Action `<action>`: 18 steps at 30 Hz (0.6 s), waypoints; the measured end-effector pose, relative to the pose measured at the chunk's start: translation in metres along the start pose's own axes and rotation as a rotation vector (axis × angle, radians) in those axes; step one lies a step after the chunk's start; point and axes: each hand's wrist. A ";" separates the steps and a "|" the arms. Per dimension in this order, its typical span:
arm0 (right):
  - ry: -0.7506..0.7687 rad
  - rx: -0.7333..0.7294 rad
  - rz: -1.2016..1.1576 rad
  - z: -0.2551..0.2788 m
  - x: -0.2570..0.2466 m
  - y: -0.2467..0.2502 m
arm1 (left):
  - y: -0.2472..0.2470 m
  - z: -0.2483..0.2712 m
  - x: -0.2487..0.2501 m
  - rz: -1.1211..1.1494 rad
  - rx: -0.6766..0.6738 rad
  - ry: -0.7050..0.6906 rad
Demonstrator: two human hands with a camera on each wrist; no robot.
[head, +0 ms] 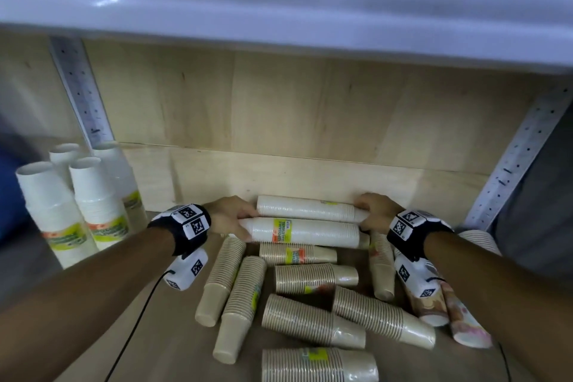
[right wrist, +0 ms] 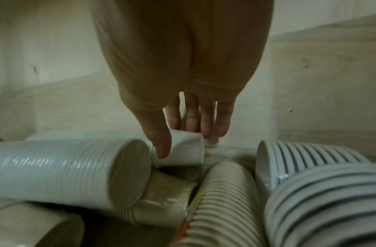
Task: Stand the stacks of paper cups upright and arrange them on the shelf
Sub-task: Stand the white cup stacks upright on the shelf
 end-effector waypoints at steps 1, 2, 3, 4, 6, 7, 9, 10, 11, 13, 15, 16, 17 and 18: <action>0.010 0.006 0.005 -0.001 0.001 -0.002 | -0.001 -0.001 -0.001 0.007 0.000 0.000; 0.022 0.012 0.007 -0.002 0.002 -0.004 | -0.001 -0.003 -0.001 0.018 -0.001 -0.003; 0.033 0.017 0.008 -0.003 0.002 -0.006 | -0.002 -0.004 0.000 0.022 -0.003 -0.007; 0.042 0.021 0.008 -0.005 0.003 -0.008 | -0.002 -0.005 0.000 0.026 -0.007 -0.012; 0.057 0.030 0.015 -0.007 0.004 -0.012 | -0.001 -0.007 0.001 0.024 -0.011 -0.012; 0.060 0.038 0.019 -0.008 0.005 -0.013 | 0.000 -0.006 0.002 0.019 -0.013 -0.007; 0.058 0.052 0.022 -0.009 0.006 -0.016 | 0.001 -0.007 0.001 0.008 -0.020 0.004; 0.057 0.057 0.021 -0.009 0.006 -0.017 | 0.001 -0.008 0.001 0.006 -0.023 0.008; 0.055 0.056 0.021 -0.009 0.006 -0.017 | 0.001 -0.007 0.001 0.004 -0.023 0.007; 0.059 0.054 0.020 -0.008 0.006 -0.016 | 0.002 -0.007 0.001 0.010 -0.024 -0.005; 0.061 0.054 0.024 -0.006 0.005 -0.014 | 0.003 -0.006 0.002 0.012 -0.031 -0.017; 0.065 0.053 0.025 -0.006 0.004 -0.012 | 0.004 -0.005 0.003 0.013 -0.037 -0.021; 0.068 0.053 0.026 -0.004 0.003 -0.010 | 0.005 -0.003 0.005 0.013 -0.041 -0.024; 0.072 0.054 0.024 -0.003 0.002 -0.008 | 0.006 -0.002 0.006 0.014 -0.038 -0.024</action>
Point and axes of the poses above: each hand's wrist, its own z-axis away from the middle knuckle, its own y-axis out of the back of the hand, x = y × z, and after that the axes turned 4 degrees about -x, right-handed
